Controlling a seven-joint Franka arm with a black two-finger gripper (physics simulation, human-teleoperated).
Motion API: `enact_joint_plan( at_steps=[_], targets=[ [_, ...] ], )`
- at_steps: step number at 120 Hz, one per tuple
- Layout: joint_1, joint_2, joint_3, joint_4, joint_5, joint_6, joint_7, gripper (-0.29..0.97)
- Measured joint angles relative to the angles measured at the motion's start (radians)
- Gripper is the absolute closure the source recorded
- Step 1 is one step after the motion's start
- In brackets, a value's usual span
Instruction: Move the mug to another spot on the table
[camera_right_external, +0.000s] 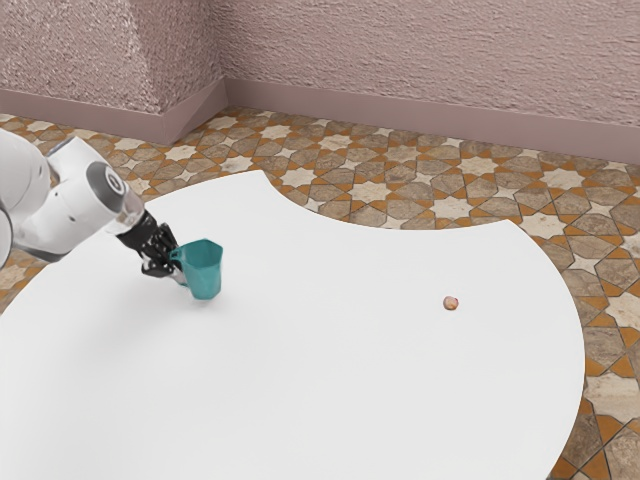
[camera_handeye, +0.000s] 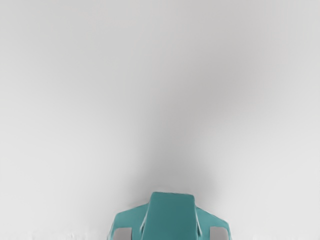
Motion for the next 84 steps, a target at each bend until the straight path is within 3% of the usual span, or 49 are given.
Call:
enact_joint_plan(
  at_steps=[36, 84],
  targets=[
    [-0.058, -0.008, -0.011, -0.009, -0.121, -0.004, 0.018, 0.75],
    [-0.131, -0.024, -0.057, -0.076, -0.145, 0.013, 0.037, 0.74]
  ],
)
